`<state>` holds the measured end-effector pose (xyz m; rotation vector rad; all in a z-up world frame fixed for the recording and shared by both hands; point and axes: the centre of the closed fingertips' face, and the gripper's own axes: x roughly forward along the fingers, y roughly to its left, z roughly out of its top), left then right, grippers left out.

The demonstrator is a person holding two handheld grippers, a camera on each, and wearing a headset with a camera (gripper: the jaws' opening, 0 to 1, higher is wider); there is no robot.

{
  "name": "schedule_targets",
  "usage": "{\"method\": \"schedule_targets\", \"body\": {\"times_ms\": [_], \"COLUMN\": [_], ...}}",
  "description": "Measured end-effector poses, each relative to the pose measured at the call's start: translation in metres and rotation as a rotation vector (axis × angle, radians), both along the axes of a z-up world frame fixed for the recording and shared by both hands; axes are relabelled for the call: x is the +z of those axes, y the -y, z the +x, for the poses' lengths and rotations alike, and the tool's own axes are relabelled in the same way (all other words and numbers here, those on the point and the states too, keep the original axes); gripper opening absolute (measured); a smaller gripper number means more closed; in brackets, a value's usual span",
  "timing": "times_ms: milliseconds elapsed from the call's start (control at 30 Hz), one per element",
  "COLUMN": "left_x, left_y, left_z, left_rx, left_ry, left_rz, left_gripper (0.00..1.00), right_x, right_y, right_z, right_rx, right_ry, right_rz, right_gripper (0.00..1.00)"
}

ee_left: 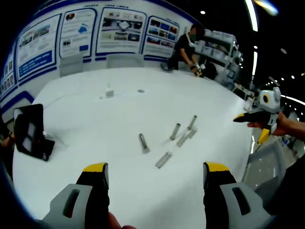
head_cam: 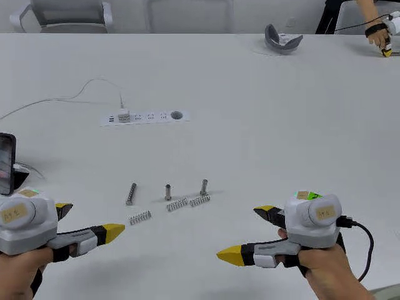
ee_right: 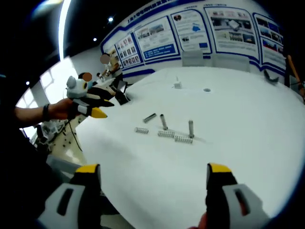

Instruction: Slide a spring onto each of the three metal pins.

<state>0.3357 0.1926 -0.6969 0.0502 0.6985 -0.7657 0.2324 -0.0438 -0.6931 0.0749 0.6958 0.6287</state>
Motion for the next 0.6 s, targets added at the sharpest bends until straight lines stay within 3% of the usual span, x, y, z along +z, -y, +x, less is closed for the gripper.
{"method": "schedule_targets", "body": {"times_ms": [600], "left_x": [-0.013], "left_y": [0.016], "left_z": [0.015], "left_rx": [-0.035], "left_ry": [-0.018], "left_rz": [0.022], "left_gripper": [0.77], "right_x": [-0.002], "right_y": [-0.005], "right_z": [-0.003], "right_rx": [-0.033], "right_ry": [-0.004], "right_rz": [0.013], "right_gripper": [0.92]}}
